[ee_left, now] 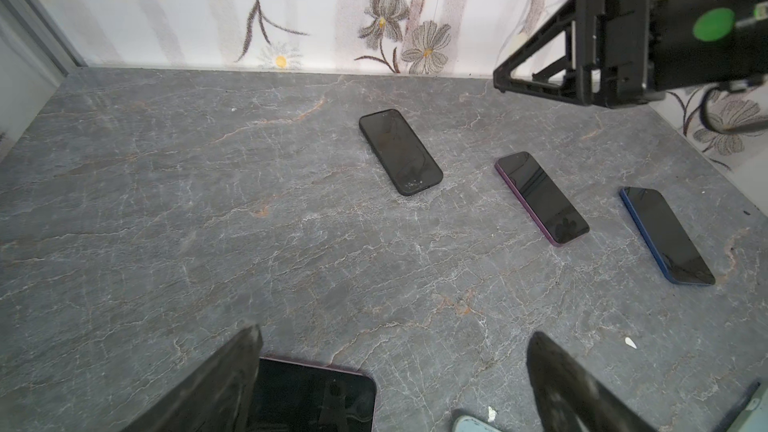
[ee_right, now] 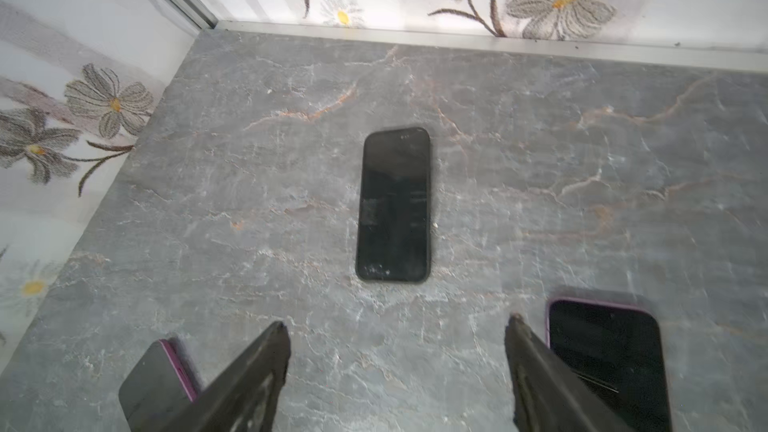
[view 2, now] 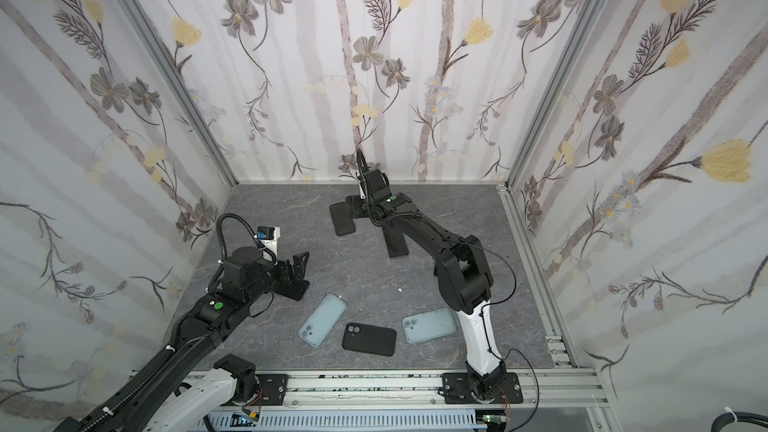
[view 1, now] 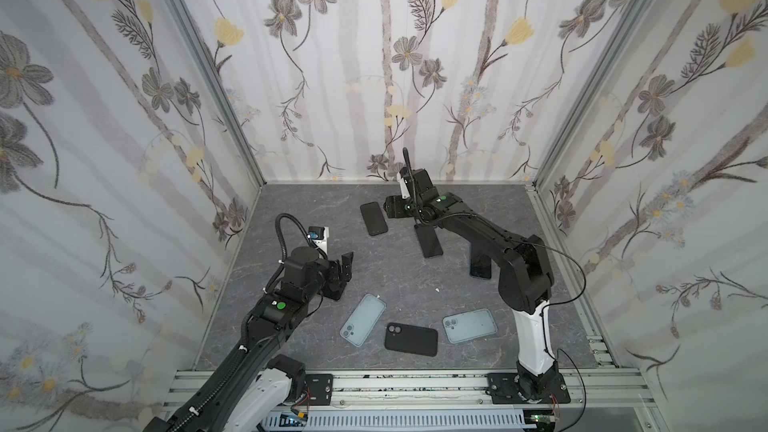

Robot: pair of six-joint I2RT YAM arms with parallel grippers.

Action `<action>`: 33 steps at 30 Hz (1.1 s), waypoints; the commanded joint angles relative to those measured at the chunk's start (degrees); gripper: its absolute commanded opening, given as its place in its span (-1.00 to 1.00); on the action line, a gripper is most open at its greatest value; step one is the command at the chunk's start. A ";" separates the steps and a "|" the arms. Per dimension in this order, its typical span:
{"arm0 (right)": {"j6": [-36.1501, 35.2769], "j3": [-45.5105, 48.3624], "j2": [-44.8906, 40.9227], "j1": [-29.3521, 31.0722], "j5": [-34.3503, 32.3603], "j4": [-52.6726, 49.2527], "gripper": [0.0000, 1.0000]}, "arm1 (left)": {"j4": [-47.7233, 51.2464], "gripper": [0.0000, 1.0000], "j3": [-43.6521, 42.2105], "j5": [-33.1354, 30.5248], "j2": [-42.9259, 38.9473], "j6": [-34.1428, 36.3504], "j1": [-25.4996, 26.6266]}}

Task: Put the phone into the phone case
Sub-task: 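Open the right gripper and lift it away from the cased phone, then lower the right gripper over the pink-edged phone and grasp it while left arm advances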

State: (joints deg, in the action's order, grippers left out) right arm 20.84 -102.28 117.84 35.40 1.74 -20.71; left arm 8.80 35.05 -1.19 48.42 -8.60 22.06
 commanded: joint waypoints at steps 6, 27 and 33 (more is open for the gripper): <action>-6.22 16.88 -11.67 -3.90 -0.17 3.70 0.60 | 5.56 0.77 8.27 3.63 9.64 -4.82 2.18; -12.58 21.93 -1.88 -8.50 -3.22 0.95 0.85 | 11.48 0.67 0.93 9.48 17.93 -29.10 12.61; -12.58 17.92 1.94 -8.65 -3.62 -1.72 0.80 | 9.81 0.65 -0.39 10.85 18.72 -29.72 12.64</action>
State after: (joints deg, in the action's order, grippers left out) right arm 8.49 -82.83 118.69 26.72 -0.82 -20.34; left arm 20.58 35.00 8.88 66.83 -36.88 34.70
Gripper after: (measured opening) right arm 0.906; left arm 0.827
